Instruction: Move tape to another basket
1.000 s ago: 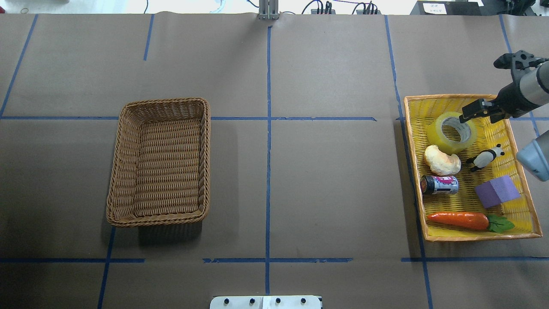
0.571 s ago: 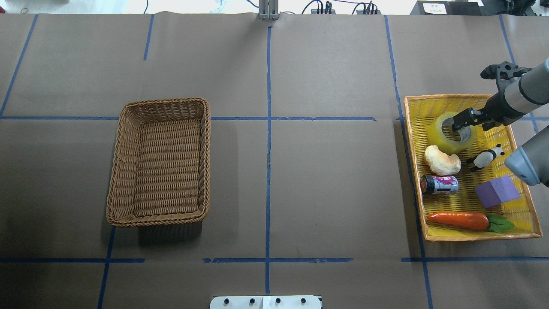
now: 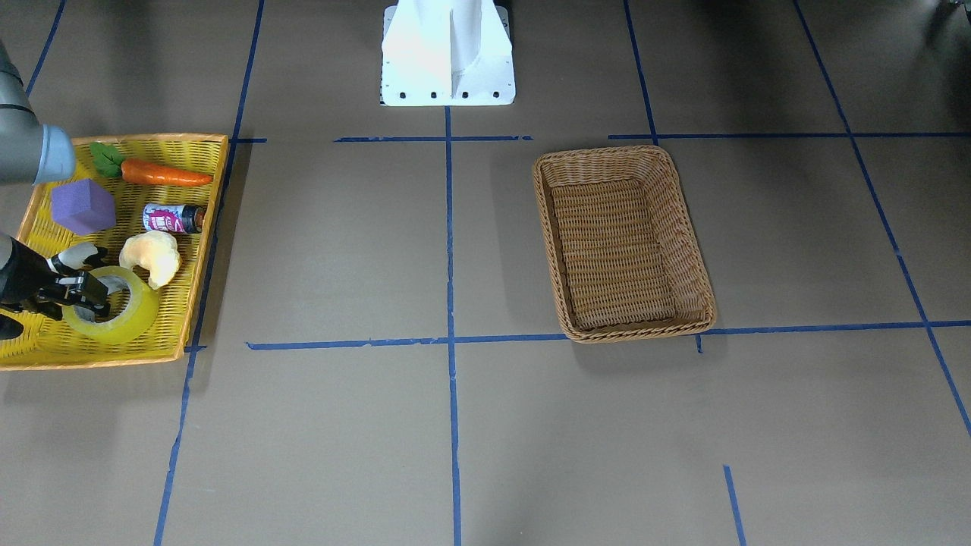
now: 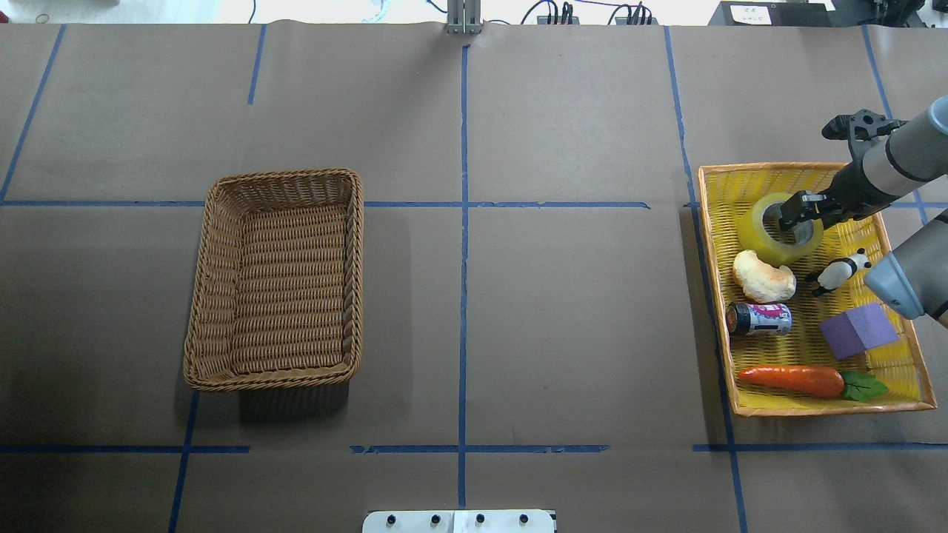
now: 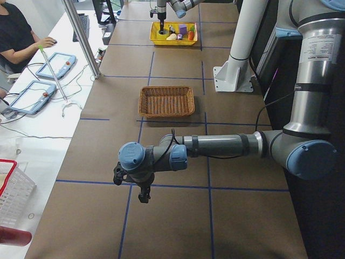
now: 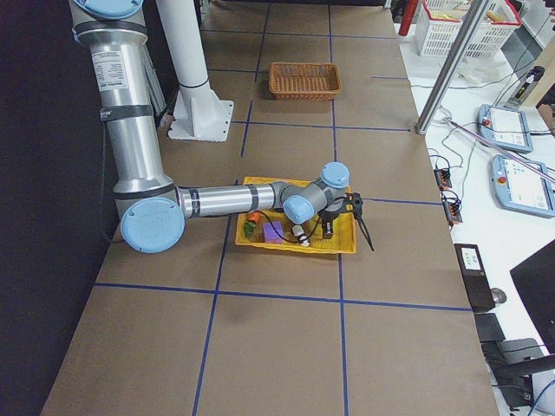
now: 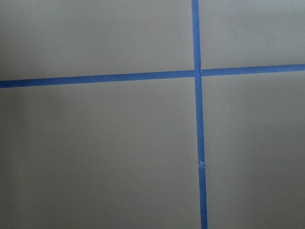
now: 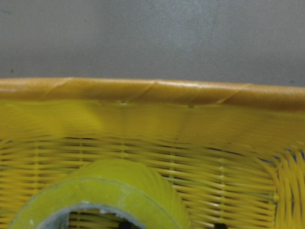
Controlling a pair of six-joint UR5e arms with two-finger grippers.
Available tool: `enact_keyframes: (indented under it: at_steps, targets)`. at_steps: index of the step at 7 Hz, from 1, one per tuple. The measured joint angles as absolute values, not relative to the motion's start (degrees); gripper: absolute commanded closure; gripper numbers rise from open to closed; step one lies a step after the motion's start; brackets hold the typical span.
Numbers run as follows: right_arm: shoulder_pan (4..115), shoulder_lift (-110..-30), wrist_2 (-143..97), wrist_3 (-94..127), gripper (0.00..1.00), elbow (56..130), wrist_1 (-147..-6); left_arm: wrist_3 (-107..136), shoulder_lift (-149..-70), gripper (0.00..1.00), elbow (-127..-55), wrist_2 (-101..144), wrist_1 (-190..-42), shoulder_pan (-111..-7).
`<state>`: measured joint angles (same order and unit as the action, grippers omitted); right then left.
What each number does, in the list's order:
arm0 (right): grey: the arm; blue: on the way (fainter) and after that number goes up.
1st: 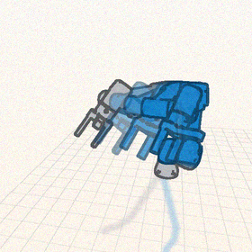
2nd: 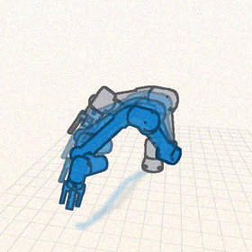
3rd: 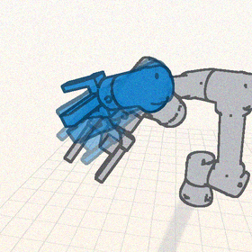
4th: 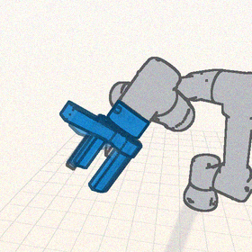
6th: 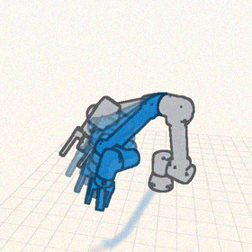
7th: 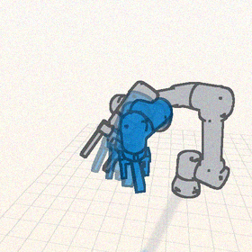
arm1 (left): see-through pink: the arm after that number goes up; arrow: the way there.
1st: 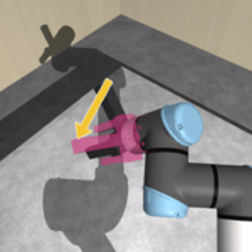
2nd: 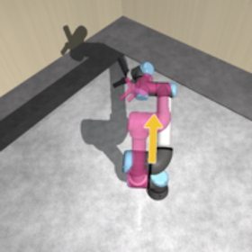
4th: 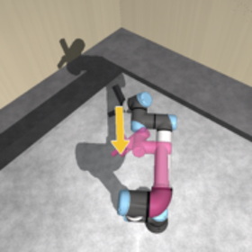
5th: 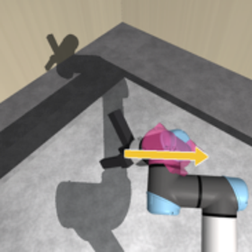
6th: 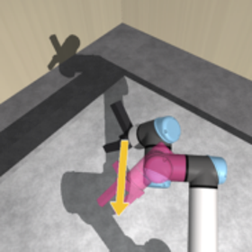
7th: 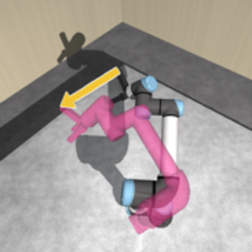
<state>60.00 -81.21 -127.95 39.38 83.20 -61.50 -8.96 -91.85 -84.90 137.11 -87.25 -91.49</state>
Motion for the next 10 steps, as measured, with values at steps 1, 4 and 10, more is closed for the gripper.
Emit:
enact_keyframes:
  at_steps: [1,4,10]
  targets:
    - [60.09,-81.28,-128.04,39.24,1.00,83.35,-61.47,-8.96,-91.85,0.00,-84.89,137.11,-87.27,-91.49]
    - [61.75,-81.35,-128.77,39.14,1.00,85.18,-61.49,-8.96,-91.77,0.00,-84.82,137.19,-87.20,-91.49]
    - [63.27,-75.98,-136.07,56.77,1.00,94.89,-61.01,-0.34,-99.09,0.00,-86.19,137.38,-87.12,-89.34]
